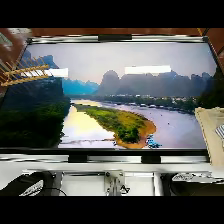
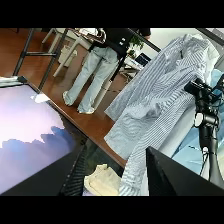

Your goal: Fold the shirts.

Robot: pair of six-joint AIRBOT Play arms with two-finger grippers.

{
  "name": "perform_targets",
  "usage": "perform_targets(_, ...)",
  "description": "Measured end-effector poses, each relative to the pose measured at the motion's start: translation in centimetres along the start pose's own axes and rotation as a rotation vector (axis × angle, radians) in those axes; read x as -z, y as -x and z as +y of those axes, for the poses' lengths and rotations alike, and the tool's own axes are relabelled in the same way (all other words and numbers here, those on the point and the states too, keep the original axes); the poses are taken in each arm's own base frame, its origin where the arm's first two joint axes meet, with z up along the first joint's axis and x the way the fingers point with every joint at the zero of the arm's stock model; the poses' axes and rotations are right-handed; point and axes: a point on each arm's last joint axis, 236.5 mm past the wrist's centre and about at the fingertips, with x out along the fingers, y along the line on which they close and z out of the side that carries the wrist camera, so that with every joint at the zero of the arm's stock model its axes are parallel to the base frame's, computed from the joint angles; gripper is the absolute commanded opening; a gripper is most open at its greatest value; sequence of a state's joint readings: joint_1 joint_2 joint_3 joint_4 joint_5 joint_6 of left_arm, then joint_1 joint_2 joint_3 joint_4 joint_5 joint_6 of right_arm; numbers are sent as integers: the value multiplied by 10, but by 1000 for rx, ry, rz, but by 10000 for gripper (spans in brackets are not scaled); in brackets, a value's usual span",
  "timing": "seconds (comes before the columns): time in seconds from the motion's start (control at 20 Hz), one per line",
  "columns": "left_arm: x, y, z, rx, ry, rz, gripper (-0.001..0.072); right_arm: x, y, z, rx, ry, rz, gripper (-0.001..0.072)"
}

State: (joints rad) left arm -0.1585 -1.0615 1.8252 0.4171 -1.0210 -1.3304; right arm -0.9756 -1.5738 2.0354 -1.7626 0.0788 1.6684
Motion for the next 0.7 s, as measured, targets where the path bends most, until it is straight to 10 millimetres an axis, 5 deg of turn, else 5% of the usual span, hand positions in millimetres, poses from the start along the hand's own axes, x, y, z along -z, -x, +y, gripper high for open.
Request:
perform_targets(0.5, -1, 0, -3, 14, 38, -3, 459, 2, -6, 4, -12, 5, -55, 82)
perform_targets(0.7, -1, 0, -4, 18, 47, -4, 459, 21, -6, 3, -5, -11, 29, 82)
